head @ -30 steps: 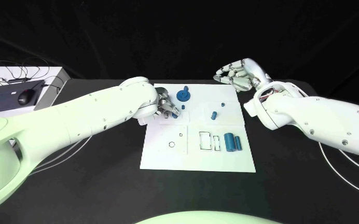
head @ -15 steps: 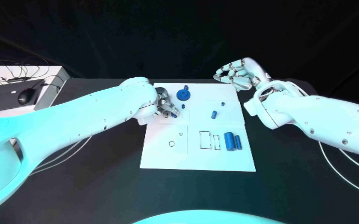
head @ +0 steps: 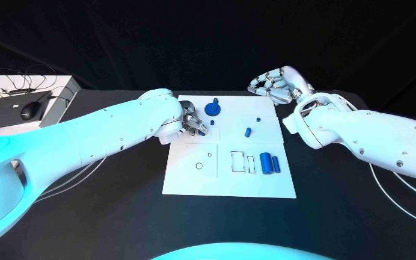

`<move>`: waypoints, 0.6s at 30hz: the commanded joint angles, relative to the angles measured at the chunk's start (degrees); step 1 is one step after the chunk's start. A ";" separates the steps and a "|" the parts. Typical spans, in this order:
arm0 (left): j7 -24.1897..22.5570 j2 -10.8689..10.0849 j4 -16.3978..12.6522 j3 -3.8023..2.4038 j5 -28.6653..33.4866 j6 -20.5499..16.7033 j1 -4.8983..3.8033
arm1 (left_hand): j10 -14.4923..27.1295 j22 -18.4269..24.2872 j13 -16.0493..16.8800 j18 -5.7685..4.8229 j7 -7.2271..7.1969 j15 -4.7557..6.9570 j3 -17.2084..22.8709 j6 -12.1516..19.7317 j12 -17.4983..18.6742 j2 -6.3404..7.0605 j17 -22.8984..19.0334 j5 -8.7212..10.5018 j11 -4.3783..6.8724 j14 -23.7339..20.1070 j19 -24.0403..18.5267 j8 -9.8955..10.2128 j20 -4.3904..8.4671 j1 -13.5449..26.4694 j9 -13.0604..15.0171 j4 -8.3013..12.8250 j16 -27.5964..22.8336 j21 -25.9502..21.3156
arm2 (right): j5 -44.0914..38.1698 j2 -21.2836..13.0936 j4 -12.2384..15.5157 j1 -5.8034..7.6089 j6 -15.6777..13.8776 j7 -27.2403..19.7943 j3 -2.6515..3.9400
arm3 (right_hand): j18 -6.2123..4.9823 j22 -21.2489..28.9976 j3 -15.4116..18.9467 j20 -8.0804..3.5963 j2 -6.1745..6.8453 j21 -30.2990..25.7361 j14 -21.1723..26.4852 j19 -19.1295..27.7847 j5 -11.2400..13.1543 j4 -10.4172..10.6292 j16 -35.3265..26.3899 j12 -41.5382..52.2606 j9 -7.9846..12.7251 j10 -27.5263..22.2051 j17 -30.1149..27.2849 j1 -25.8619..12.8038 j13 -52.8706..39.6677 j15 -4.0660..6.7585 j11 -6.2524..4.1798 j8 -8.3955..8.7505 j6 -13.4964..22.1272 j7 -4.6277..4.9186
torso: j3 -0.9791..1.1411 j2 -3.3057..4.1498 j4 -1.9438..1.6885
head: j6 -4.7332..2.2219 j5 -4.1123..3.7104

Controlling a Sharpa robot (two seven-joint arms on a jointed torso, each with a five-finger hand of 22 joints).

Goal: Assemble the parts on the task board

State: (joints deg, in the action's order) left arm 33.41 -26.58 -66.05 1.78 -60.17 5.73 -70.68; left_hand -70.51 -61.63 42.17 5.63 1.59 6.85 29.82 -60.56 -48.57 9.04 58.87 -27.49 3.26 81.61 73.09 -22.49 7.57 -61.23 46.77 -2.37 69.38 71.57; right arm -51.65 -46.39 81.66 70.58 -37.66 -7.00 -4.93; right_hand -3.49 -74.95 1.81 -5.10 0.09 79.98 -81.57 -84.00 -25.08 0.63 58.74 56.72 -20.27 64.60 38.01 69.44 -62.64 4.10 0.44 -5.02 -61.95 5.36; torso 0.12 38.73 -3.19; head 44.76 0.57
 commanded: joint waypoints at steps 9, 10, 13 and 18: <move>0.42 0.57 0.06 0.14 -0.79 1.78 0.50 | -1.44 -0.25 0.13 -0.79 -2.38 0.03 6.92 -2.68 0.17 -0.71 -0.06 -0.27 1.42 -0.38 0.43 0.06 -0.21 -1.18 8.60 6.88 0.49 -0.48 | -0.52 0.07 -0.04 -0.10 0.65 -0.24 0.04 | 0.99 -11.03 0.33 -0.24 -0.26 0.17 -0.27 -5.24 -0.27 0.09 -0.36 -0.39 0.06 -0.14 0.06 -0.39 -0.08 0.09 -0.26 0.32 -0.27 0.27 | 0.00 0.05 0.05 | 0.00 0.04; 0.41 0.68 0.11 0.14 -0.79 1.76 0.59 | -1.48 -0.29 0.16 -0.80 -2.42 0.04 6.67 -2.76 0.15 -0.78 -0.02 -0.20 1.43 -0.36 0.44 0.07 -0.22 -1.20 8.60 6.79 0.56 -0.53 | -0.52 0.07 -0.04 -0.11 0.65 -0.24 0.04 | 0.99 -11.03 0.33 -0.24 -0.26 0.17 -0.27 -5.24 -0.27 0.09 -0.36 -0.39 0.06 -0.14 0.06 -0.39 -0.08 0.09 -0.26 0.32 -0.27 0.27 | 0.00 0.05 0.05 | 0.00 0.04; 0.39 0.97 0.33 0.14 -0.76 1.72 0.87 | -1.58 -0.46 0.18 -0.84 -2.55 0.05 5.94 -2.92 0.15 -1.04 -0.01 -0.11 1.48 -0.37 0.49 0.03 -0.22 -1.17 8.66 6.45 0.63 -0.60 | -0.52 0.07 -0.04 -0.12 0.67 -0.23 0.04 | 0.99 -11.03 0.33 -0.24 -0.26 0.17 -0.27 -5.24 -0.27 0.09 -0.36 -0.39 0.06 -0.14 0.06 -0.39 -0.08 0.09 -0.26 0.32 -0.27 0.27 | -0.01 0.05 0.09 | -0.01 0.04; 0.37 1.20 0.56 0.13 -0.72 1.78 1.12 | -1.72 -0.75 0.20 -0.98 -2.77 0.11 4.44 -3.12 0.16 -1.62 0.09 0.00 1.60 -0.35 0.58 -0.10 -0.18 -1.30 8.81 5.92 0.82 -0.76 | -0.52 0.05 -0.06 -0.14 0.69 -0.23 0.04 | 0.99 -11.03 0.33 -0.24 -0.26 0.17 -0.27 -5.24 -0.27 0.09 -0.36 -0.39 0.06 -0.14 0.06 -0.39 -0.08 0.09 -0.26 0.32 -0.27 0.27 | 0.03 0.04 0.03 | 0.09 -0.04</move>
State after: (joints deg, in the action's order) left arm 33.55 -25.80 -65.35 1.51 -61.21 5.75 -70.38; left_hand -70.93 -62.32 42.31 5.60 0.88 6.97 29.23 -61.28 -48.53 9.04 58.89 -27.68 3.23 81.49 73.31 -22.51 7.35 -61.23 47.33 -1.79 69.95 71.06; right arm -51.65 -46.36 81.59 70.47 -37.59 -6.99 -4.93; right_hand -3.49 -74.93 1.81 -5.10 0.09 79.98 -81.57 -84.00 -25.08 0.63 58.74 56.72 -20.28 64.62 38.00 69.44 -62.64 4.10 0.45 -5.02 -61.95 5.36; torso 0.13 38.78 -3.12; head 44.79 0.59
